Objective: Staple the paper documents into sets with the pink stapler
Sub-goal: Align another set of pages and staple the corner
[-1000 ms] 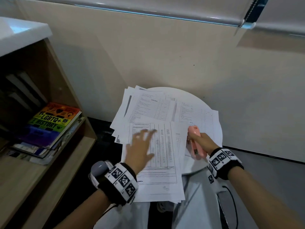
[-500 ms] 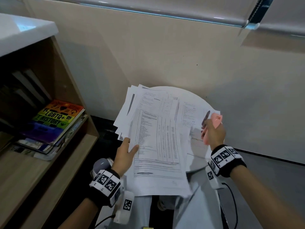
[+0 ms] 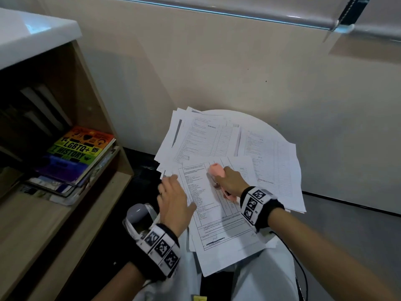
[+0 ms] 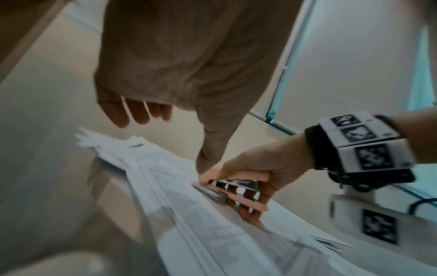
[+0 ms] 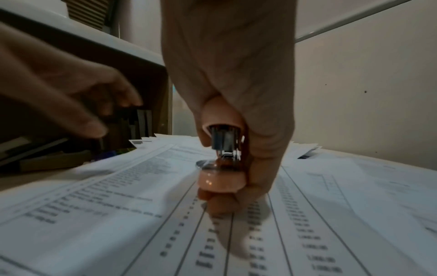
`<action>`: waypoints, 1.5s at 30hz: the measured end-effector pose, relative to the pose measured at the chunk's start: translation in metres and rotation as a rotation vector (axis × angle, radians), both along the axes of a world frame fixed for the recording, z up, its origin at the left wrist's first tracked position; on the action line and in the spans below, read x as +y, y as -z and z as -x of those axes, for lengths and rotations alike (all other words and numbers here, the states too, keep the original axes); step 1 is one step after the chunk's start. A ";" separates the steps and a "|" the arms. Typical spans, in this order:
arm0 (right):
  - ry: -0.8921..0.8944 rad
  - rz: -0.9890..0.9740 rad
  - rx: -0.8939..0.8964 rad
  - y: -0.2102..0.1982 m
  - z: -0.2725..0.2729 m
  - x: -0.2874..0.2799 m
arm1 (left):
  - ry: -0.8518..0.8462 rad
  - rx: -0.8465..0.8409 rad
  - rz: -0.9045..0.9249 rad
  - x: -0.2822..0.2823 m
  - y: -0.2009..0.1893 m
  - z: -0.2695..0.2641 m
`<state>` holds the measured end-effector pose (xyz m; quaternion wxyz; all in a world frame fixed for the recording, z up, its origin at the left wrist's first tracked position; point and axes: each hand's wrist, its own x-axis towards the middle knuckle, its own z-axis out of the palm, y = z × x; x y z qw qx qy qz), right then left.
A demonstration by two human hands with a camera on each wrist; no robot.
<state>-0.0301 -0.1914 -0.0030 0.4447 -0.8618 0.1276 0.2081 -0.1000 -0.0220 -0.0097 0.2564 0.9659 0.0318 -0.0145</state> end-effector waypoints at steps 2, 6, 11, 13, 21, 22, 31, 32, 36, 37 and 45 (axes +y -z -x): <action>-0.029 0.117 -0.063 0.005 -0.002 0.004 | 0.137 -0.053 -0.094 -0.003 -0.005 -0.024; -0.088 0.266 -0.114 0.014 -0.007 0.010 | 0.410 0.109 -0.250 -0.017 0.011 -0.072; -0.151 0.440 -0.146 0.017 -0.014 0.019 | 0.442 0.180 -0.246 -0.022 0.034 -0.088; -0.161 0.470 -0.158 0.019 -0.018 0.024 | 0.433 0.160 -0.236 -0.022 0.036 -0.087; -0.116 0.492 -0.134 0.024 -0.023 0.037 | 0.475 0.124 -0.237 -0.019 0.041 -0.089; -0.116 0.504 -0.143 0.025 -0.023 0.038 | 0.477 0.115 -0.236 -0.019 0.041 -0.089; -0.031 0.465 -0.168 0.029 -0.029 0.045 | 0.487 0.062 -0.162 -0.017 0.039 -0.090; -0.056 0.490 -0.195 0.030 -0.029 0.045 | 0.488 0.066 -0.165 -0.017 0.039 -0.090; -0.060 0.471 -0.182 0.025 -0.034 0.041 | 0.497 0.077 -0.158 -0.018 0.038 -0.089; -0.031 0.467 -0.171 0.024 -0.037 0.042 | 0.492 0.074 -0.141 -0.017 0.038 -0.089; 0.121 0.302 -0.168 0.019 -0.053 0.036 | 0.500 0.119 -0.213 -0.019 0.039 -0.090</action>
